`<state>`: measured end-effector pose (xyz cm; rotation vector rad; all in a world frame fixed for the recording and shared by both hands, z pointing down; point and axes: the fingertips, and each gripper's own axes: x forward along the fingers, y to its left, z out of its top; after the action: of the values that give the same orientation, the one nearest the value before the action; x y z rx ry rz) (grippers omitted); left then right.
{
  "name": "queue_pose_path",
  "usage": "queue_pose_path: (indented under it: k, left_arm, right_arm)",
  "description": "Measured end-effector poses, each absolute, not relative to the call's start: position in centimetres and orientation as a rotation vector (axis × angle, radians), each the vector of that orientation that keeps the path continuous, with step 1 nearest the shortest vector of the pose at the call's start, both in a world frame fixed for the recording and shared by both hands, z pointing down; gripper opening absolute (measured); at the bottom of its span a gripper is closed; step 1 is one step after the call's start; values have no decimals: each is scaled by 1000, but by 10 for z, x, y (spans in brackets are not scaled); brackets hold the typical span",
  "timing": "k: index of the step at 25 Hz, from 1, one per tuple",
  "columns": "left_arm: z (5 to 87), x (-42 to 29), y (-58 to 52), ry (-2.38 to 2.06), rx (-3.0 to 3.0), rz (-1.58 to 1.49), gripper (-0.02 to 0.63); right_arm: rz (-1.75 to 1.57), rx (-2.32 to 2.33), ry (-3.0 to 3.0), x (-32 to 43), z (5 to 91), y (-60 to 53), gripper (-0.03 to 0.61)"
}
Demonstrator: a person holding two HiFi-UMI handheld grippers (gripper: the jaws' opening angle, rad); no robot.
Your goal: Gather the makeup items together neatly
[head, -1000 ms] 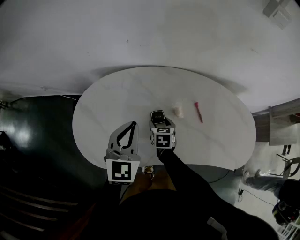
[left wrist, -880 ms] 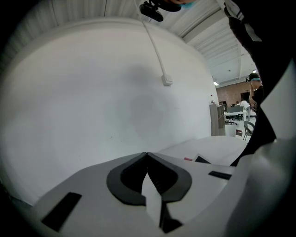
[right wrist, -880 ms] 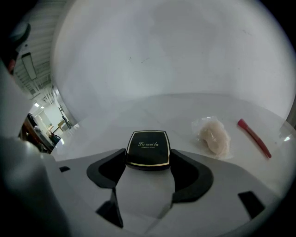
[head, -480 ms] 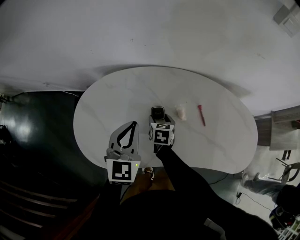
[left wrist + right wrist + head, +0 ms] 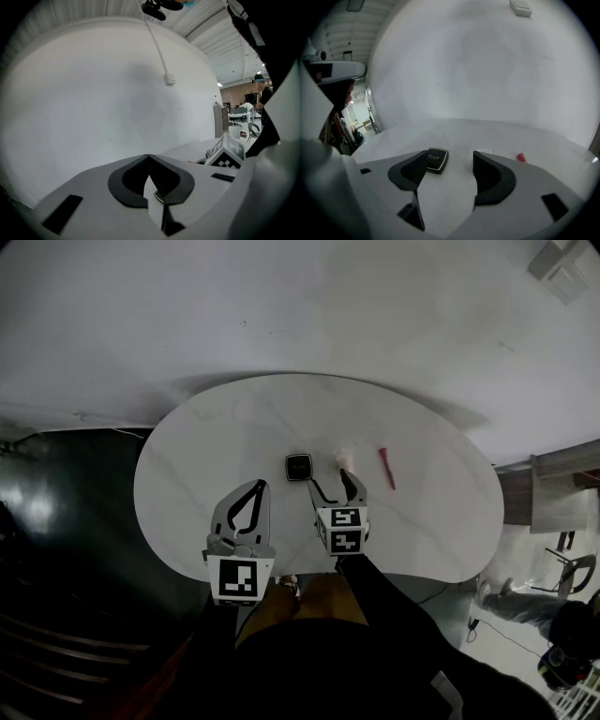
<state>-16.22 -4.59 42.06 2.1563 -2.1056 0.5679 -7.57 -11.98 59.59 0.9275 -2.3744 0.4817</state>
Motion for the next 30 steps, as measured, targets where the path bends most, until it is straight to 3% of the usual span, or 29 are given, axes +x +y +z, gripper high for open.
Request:
queue_pose_path:
  k: [17,23,30]
  left_arm:
    - [408,-95,-99,-2030,2318,414,14]
    - [414,-90,-101,-2033,2296,444,14]
    - [430,-97,-98,-2047,2220,488,14]
  right_arm:
    - [240,1052,-2430,34,546,-176,311]
    - [241,953,-2344,47,589,-202,303]
    - [285,821,-2235,59,649,-225,245]
